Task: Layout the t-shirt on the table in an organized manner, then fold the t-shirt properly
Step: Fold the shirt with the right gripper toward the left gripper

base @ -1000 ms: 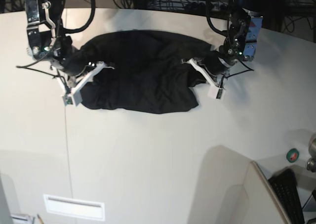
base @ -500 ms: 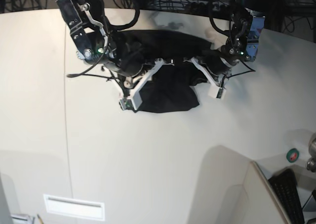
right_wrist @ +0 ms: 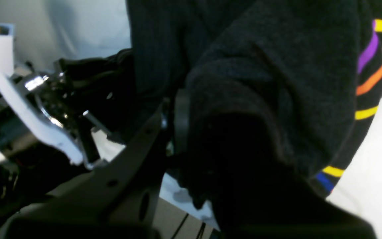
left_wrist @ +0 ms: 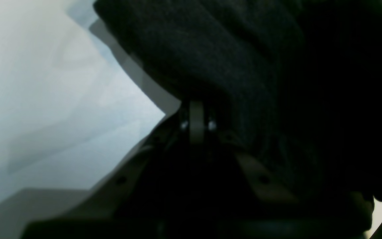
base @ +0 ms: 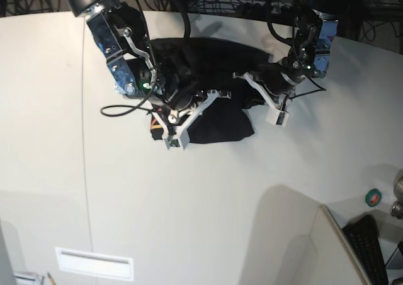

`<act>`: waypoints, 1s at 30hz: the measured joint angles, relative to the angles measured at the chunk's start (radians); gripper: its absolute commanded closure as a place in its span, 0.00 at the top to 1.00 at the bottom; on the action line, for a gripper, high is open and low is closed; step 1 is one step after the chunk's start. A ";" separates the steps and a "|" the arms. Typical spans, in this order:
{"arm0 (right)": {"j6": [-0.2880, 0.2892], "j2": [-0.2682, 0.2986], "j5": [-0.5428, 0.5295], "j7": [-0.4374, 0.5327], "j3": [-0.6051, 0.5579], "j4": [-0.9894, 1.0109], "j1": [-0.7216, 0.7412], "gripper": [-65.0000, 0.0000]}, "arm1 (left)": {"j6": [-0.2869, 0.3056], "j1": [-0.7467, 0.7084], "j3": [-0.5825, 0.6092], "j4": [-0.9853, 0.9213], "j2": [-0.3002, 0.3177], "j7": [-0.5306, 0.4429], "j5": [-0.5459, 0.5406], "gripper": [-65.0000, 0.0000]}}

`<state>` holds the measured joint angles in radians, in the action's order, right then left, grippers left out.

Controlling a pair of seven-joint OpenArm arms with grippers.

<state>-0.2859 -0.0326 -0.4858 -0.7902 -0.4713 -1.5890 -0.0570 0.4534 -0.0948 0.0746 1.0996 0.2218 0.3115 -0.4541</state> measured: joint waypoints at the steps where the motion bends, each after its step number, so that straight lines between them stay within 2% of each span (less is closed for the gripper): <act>1: 0.000 -0.011 0.000 0.000 0.000 0.005 0.008 0.00 | 0.000 0.000 -0.002 0.000 0.000 0.002 0.000 0.00; 3: 0.001 -0.028 -0.002 0.002 -0.003 0.005 0.010 0.00 | 0.000 0.000 -0.002 0.000 0.000 0.002 0.000 0.00; 9: 0.002 -0.022 -0.002 -0.005 -0.073 0.006 0.018 0.00 | 0.002 0.000 -0.002 -0.002 0.000 0.002 0.000 0.00; 24: 0.005 -0.028 -0.004 -0.008 -0.079 0.073 0.048 0.00 | 0.002 0.002 -0.002 -0.002 0.000 0.005 0.000 0.00; 27: 0.005 -0.028 -0.004 -0.051 -0.079 0.071 0.047 0.00 | 0.002 0.003 -0.002 -0.002 0.000 0.006 0.000 0.00; 30: 0.013 -0.023 0.015 -0.051 -0.113 0.045 0.048 0.00 | 0.002 0.003 -0.002 -0.002 0.000 0.006 0.000 0.00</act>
<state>-0.2726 -0.0555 -0.4709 -0.8410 -0.5846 -1.5436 -0.0086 0.4557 -0.0917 0.0727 1.0977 0.2222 0.3176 -0.4541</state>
